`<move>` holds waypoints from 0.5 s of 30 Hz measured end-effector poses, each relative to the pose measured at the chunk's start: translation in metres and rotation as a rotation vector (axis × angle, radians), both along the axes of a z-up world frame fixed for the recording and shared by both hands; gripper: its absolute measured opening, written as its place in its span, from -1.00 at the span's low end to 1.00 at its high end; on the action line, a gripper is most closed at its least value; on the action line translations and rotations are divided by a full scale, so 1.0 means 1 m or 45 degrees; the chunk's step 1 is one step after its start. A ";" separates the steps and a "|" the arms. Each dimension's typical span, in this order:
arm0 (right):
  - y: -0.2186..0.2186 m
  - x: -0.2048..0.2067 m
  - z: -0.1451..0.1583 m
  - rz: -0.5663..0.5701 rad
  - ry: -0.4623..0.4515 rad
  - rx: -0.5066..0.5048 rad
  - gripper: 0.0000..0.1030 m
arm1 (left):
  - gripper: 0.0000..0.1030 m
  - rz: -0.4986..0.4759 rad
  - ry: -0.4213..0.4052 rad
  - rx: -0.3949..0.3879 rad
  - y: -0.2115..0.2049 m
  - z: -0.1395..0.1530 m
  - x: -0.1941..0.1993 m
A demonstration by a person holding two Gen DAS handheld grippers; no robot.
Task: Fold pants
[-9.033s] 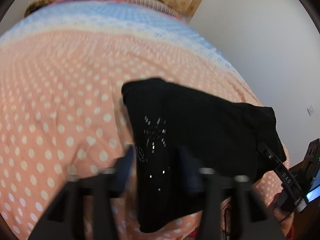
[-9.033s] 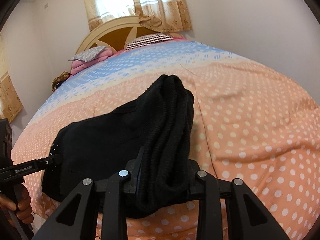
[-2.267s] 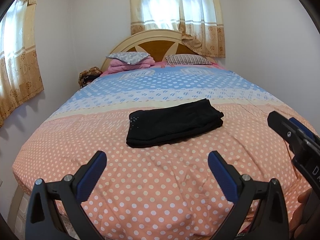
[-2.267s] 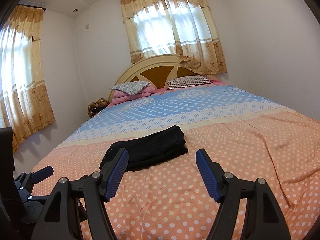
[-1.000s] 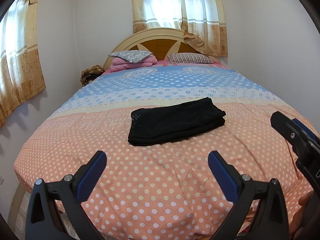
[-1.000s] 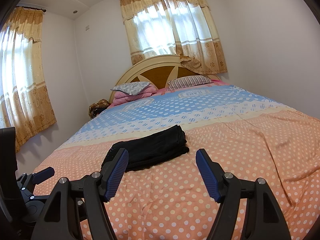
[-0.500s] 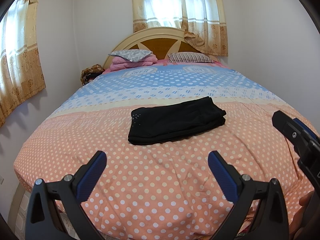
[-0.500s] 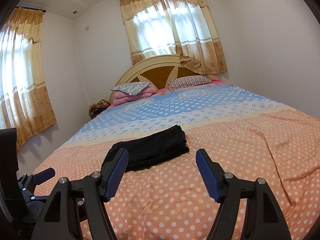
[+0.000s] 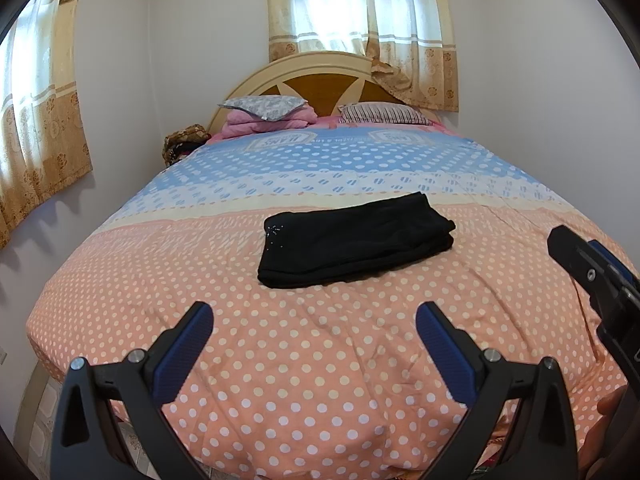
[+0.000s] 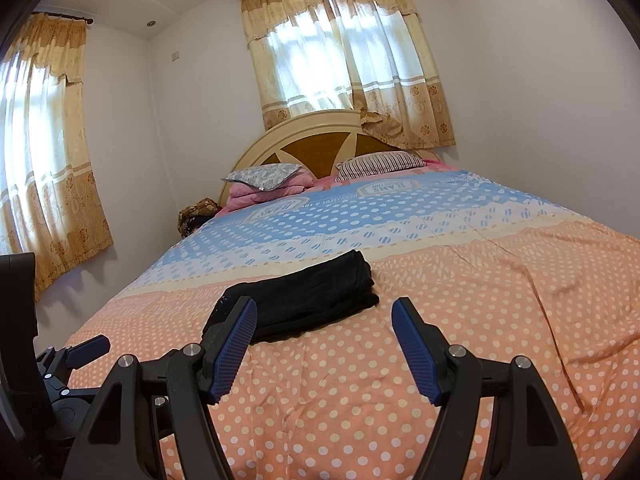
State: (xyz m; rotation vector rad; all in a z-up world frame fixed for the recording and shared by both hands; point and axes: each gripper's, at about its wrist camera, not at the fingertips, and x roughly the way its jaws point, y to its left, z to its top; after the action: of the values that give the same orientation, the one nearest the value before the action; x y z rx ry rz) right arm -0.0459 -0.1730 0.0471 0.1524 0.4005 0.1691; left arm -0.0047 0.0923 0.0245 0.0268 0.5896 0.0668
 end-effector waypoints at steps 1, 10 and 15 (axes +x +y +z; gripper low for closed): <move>0.000 0.001 0.000 0.000 0.001 0.000 0.39 | 1.00 0.001 0.001 0.000 0.000 0.000 0.000; 0.001 0.000 -0.001 0.001 0.000 0.000 0.39 | 1.00 0.008 0.017 0.002 -0.002 -0.002 0.003; 0.000 0.002 -0.003 -0.001 0.006 -0.001 0.39 | 1.00 0.000 0.041 -0.018 0.000 -0.006 0.007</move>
State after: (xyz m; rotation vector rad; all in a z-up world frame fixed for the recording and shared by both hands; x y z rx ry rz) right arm -0.0441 -0.1726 0.0440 0.1524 0.4056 0.1681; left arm 0.0023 0.0922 0.0181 0.0141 0.6226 0.0624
